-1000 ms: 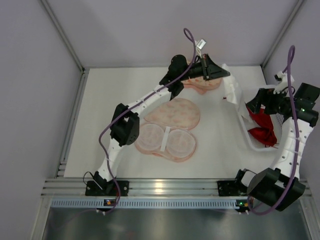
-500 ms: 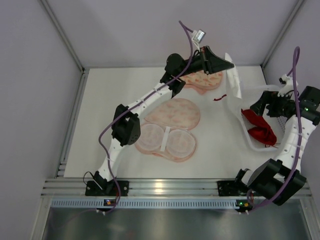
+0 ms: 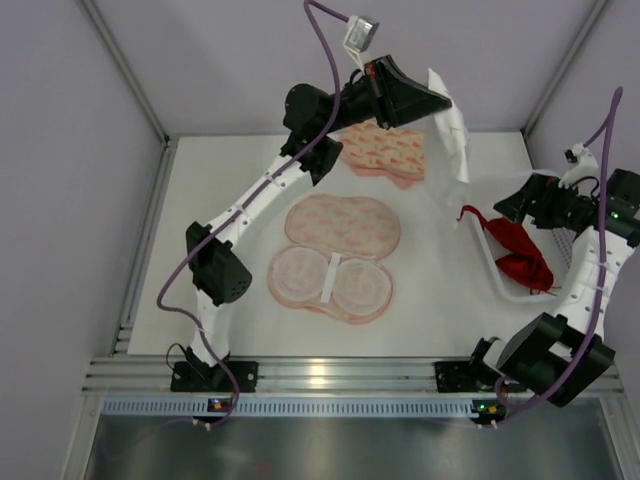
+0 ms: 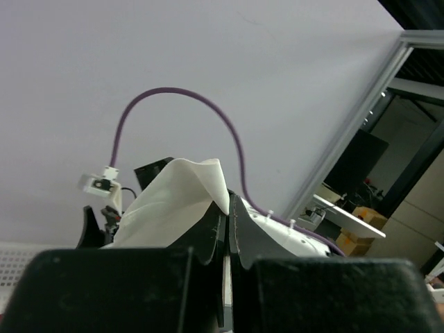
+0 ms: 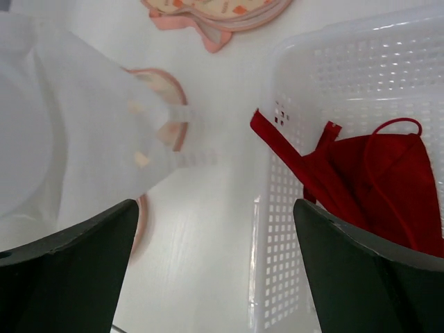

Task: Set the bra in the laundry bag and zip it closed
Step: Pick up the bra from the bin, then place the bra in the laundry bag.

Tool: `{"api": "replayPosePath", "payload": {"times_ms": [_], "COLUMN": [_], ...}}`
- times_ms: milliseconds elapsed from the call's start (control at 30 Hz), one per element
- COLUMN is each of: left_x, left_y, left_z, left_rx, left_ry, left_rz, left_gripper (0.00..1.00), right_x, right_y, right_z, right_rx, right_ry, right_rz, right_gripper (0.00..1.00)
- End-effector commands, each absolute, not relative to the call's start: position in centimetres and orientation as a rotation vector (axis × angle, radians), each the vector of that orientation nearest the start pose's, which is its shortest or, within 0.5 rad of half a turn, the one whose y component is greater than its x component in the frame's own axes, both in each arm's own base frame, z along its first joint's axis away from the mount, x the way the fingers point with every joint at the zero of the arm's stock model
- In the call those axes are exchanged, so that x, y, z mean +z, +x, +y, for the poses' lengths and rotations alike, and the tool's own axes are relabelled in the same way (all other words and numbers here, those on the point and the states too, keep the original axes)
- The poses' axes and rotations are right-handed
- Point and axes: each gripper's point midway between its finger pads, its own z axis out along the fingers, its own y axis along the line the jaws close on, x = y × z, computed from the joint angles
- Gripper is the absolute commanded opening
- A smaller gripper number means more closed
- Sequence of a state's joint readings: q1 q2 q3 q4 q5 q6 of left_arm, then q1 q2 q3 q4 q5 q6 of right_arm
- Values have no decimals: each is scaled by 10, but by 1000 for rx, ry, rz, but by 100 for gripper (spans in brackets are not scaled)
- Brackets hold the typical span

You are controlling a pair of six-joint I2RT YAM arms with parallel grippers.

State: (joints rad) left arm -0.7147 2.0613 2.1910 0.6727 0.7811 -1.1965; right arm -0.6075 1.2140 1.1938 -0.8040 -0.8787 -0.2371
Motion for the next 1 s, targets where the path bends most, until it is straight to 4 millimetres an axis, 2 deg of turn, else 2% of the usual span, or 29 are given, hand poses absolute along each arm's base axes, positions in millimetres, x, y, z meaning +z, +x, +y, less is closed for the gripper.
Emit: {"api": "replayPosePath", "payload": {"times_ms": [0, 33, 67, 100, 133, 167, 200, 233, 300, 333, 367, 400, 533, 600, 633, 700, 733, 800, 833, 867, 900, 933, 967], "left_x": [581, 570, 570, 568, 555, 554, 539, 540, 529, 514, 515, 505, 494, 491, 483, 481, 470, 467, 454, 452, 439, 423, 422], "left_y": [242, 240, 230, 230, 227, 219, 220, 211, 209, 211, 206, 204, 198, 190, 189, 180, 179, 170, 169, 166, 173, 178, 179], "left_z": [-419, -420, -414, -413, -414, -409, -411, -404, -402, -403, -400, -399, -397, -392, -391, -385, -384, -377, -376, -371, -368, -365, -358], "left_rx": [-1958, -1966, -1969, -1972, -1983, -1984, -1991, -1988, -1979, -1985, -1981, -1998, -2036, -2042, -2051, -2056, -2064, -2065, -2061, -2044, -2032, -1991, -1962], "left_ry": [808, 840, 878, 872, 902, 930, 934, 956, 956, 942, 941, 931, 935, 950, 942, 952, 954, 974, 974, 975, 929, 926, 910], "left_rz": [958, 994, 1005, 1023, 1068, 1071, 1117, 1117, 1150, 1198, 1193, 1233, 1292, 1302, 1334, 1339, 1373, 1379, 1422, 1436, 1535, 1559, 1565], "left_gripper": [0, 0, 0, 0, 0, 0, 0, 0, 0, 0, 0, 0, 0, 0, 0, 0, 0, 0, 0, 0, 0, 0, 0], "right_x": [271, 272, 268, 266, 264, 259, 258, 256, 250, 249, 245, 240, 236, 234, 233, 232, 231, 228, 226, 225, 223, 221, 220], "right_y": [308, 307, 307, 306, 307, 305, 305, 304, 302, 302, 301, 300, 299, 298, 298, 298, 298, 298, 298, 298, 297, 296, 295], "right_z": [-42, -37, -31, -31, -26, -22, -16, -14, -5, -3, 0, 6, 14, 17, 19, 20, 21, 23, 24, 26, 28, 31, 31], "right_rx": [658, 695, 720, 726, 729, 738, 747, 747, 769, 765, 773, 777, 782, 786, 778, 770, 771, 771, 770, 770, 772, 772, 759], "right_ry": [1, 5, 2, 7, -11, -18, -34, -42, -61, -75, -79, -105, -138, -145, -161, -171, -177, -177, -183, -186, -191, -206, -210], "right_rz": [2002, 1997, 2006, 2009, 2015, 2020, 2023, 2024, 2040, 2044, 2056, 2070, 2085, 2099, 2102, 2104, 2108, 2116, 2122, 2127, 2130, 2135, 2141], "right_gripper": [97, 99, 99, 99, 99, 99, 99, 99, 99, 99, 99, 99, 99, 99, 99, 99, 100, 99, 99, 100, 100, 100, 100]}}
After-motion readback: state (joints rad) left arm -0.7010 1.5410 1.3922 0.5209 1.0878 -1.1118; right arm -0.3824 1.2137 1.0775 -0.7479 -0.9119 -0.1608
